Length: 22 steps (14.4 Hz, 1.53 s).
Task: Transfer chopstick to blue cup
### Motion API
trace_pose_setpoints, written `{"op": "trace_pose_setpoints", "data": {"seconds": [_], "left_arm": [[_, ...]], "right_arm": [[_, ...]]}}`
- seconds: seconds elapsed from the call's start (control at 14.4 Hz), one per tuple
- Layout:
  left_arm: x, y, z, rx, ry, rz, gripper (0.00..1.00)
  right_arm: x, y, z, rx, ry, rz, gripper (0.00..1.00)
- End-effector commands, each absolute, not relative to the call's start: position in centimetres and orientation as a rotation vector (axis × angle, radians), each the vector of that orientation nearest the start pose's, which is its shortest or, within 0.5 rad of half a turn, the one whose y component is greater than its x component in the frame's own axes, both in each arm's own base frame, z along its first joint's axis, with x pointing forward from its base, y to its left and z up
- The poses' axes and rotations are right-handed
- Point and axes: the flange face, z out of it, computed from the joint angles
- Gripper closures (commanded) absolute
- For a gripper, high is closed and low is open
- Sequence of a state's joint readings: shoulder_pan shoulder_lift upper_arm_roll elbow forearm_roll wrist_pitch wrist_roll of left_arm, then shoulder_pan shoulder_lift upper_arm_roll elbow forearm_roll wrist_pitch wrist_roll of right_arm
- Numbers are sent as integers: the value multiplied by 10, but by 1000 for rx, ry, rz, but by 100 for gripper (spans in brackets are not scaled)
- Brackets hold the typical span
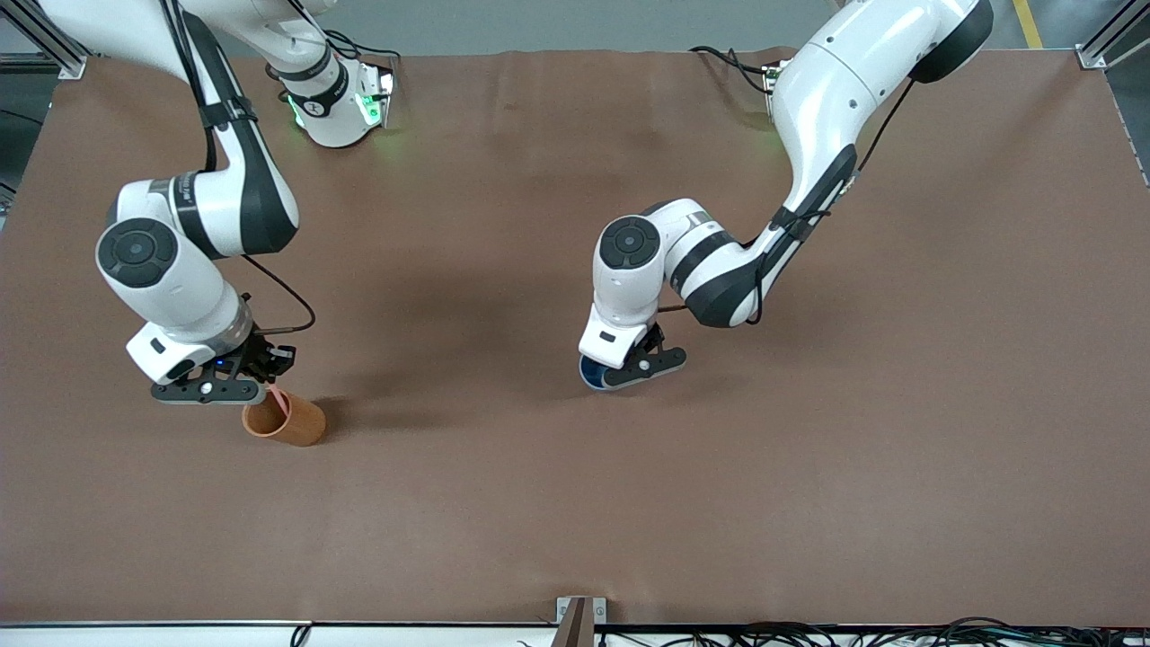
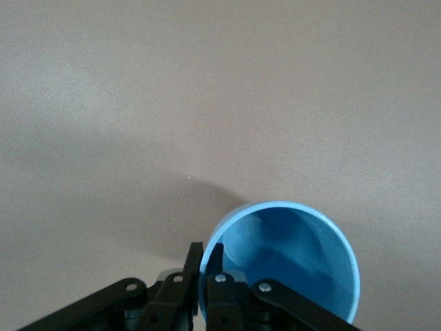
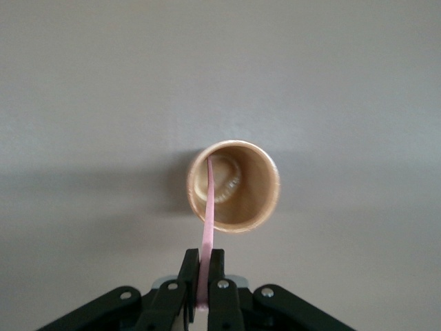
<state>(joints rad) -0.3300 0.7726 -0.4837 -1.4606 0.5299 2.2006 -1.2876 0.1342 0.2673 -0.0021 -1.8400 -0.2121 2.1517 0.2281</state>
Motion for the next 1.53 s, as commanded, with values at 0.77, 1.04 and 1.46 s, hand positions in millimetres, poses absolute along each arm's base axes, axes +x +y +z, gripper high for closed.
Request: {"op": "trace_pose_setpoints", "data": {"seconds": [0.77, 1.04, 1.46], "left_arm": [[569, -454, 303, -3090, -511, -299, 0], [587, -401, 392, -3099, -357, -237, 0], [629, -239, 488, -3140, 18, -91, 0]], "right_arm": [[612, 127, 602, -3148, 117, 47, 97], [601, 227, 610, -3091, 341, 9, 97], [582, 386, 571, -2934, 615, -2, 99]]}}
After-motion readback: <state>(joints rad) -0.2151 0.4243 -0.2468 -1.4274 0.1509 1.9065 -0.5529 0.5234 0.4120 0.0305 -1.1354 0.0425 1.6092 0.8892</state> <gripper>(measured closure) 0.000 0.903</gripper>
